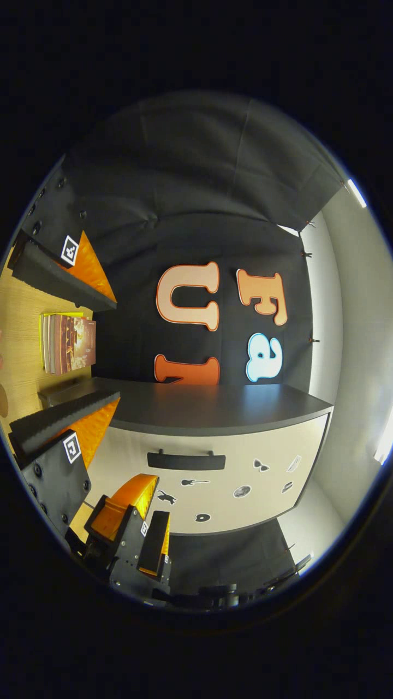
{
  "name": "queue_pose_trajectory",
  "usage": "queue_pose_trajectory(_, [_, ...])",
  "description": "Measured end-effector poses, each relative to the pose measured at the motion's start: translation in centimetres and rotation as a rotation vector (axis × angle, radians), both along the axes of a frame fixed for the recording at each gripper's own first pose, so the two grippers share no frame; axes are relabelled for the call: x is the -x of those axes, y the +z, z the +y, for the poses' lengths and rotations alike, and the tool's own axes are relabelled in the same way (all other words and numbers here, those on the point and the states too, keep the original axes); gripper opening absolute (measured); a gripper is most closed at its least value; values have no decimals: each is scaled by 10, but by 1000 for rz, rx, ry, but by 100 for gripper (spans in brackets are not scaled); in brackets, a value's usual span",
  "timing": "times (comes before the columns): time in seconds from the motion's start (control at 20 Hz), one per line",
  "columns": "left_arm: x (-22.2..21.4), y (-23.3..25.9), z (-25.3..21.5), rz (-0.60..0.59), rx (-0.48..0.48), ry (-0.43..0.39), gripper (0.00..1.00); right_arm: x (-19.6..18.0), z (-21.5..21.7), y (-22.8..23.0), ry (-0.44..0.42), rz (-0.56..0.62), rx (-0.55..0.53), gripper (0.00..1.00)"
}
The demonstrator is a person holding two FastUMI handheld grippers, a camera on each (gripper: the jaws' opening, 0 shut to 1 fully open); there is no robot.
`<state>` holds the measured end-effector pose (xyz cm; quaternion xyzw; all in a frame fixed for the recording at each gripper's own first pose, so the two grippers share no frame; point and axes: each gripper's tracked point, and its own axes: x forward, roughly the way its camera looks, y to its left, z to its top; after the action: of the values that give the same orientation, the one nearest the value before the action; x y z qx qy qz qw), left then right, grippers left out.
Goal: Open the cabinet door with the right hand, grasp the bottle in the cabinet with the left hand and place it on the coaster, then close the cabinet door with the right hand.
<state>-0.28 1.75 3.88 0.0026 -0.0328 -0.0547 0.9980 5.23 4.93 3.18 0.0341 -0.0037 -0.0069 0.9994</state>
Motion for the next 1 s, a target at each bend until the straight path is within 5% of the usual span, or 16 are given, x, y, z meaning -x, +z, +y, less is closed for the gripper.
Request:
queue_pose_trajectory(0.3, [-11,-8,-1,19,14,-7,94,-49,2,4,-6,13,-40,92])
queue_pose_trajectory(0.5, [-17,-14,5,27,1,6,95,-77,9,1,4,45,-69,79])
queue_pose_trajectory(0.7, [-24,-17,11,28,-7,12,94,-89,11,2,-14,45,-79,63])
queue_pose_trajectory(0.85, [-30,-20,14,35,-6,-5,95,-90,6,2,-49,39,-100,37])
queue_pose_trajectory(1.0, [-36,-27,15,54,-9,-41,95,-88,6,2,-55,39,-132,27])
